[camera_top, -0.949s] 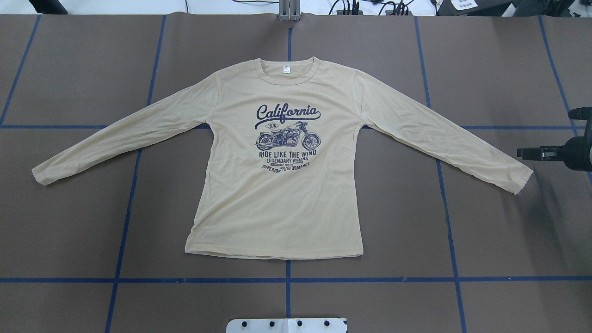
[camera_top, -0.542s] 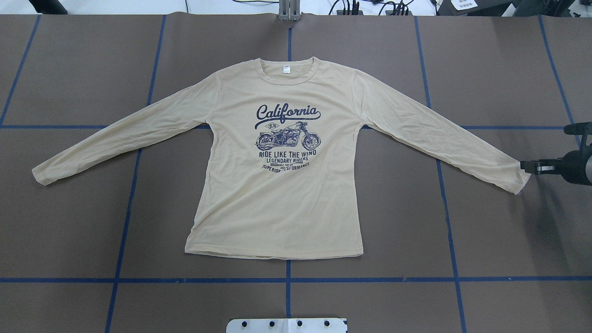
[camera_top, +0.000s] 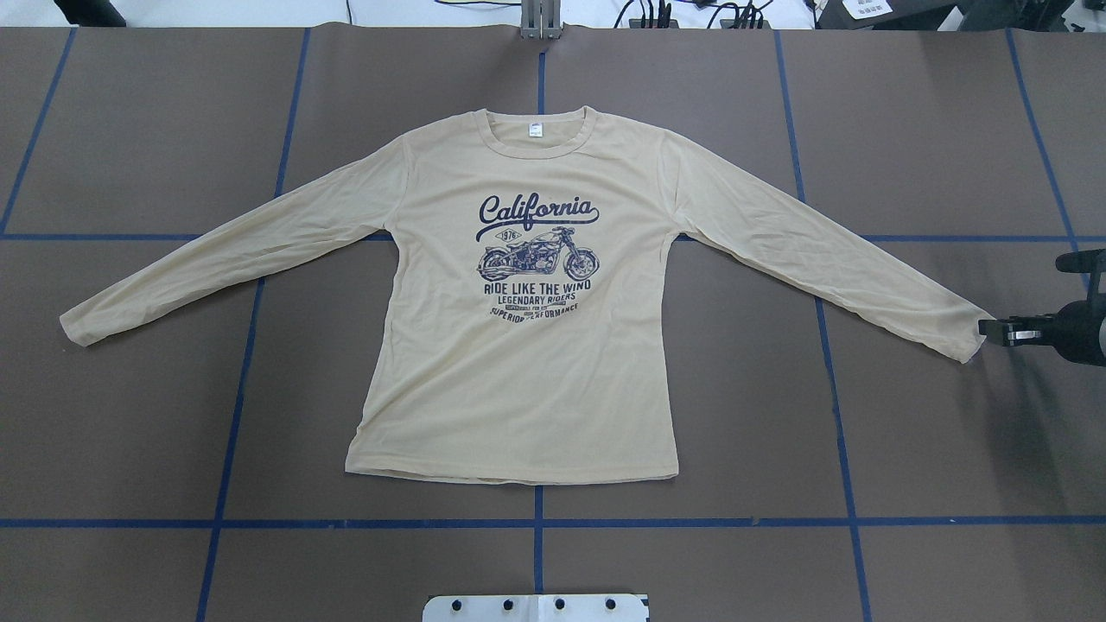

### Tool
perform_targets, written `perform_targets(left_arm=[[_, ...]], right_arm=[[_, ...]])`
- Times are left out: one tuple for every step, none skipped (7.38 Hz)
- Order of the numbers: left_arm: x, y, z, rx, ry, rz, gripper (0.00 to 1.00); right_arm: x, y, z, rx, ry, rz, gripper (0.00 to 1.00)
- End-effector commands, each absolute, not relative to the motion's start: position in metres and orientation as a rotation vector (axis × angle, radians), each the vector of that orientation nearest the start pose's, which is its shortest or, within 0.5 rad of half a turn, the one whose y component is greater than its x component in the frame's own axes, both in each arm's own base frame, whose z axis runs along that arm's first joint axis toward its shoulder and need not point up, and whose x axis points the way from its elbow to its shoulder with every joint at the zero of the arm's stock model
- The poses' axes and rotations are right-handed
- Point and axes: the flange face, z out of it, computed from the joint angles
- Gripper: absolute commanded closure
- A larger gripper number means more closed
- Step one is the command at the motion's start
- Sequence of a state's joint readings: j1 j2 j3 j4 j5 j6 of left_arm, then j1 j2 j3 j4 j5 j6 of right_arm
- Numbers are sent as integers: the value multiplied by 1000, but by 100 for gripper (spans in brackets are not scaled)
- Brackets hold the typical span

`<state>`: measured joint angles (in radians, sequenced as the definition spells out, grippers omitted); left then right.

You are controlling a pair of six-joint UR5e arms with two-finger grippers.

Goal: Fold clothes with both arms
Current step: 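Move the right gripper to the cuff of the sleeve nearest it and grasp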

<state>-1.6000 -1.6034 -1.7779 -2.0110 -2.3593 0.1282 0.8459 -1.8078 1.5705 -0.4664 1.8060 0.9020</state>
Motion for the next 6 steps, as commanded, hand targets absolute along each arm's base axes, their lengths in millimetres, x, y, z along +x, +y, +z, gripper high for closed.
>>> perform_targets(left_arm=[[-78, -514, 487, 702, 706, 360, 0], [-78, -514, 487, 703, 705, 361, 0], [-78, -514, 487, 703, 705, 361, 0], [-78, -514, 487, 703, 705, 361, 0], [-78, -514, 487, 702, 706, 360, 0], [-78, -514, 487, 702, 706, 360, 0]], right_arm=[[-208, -394, 645, 455, -783, 54, 50], [-209, -395, 646, 454, -780, 52, 50], [-208, -396, 647, 460, -772, 52, 50], [-207, -396, 649, 466, -758, 56, 50], [-206, -396, 651, 467, -752, 55, 50], [-206, -396, 652, 467, -750, 51, 50]])
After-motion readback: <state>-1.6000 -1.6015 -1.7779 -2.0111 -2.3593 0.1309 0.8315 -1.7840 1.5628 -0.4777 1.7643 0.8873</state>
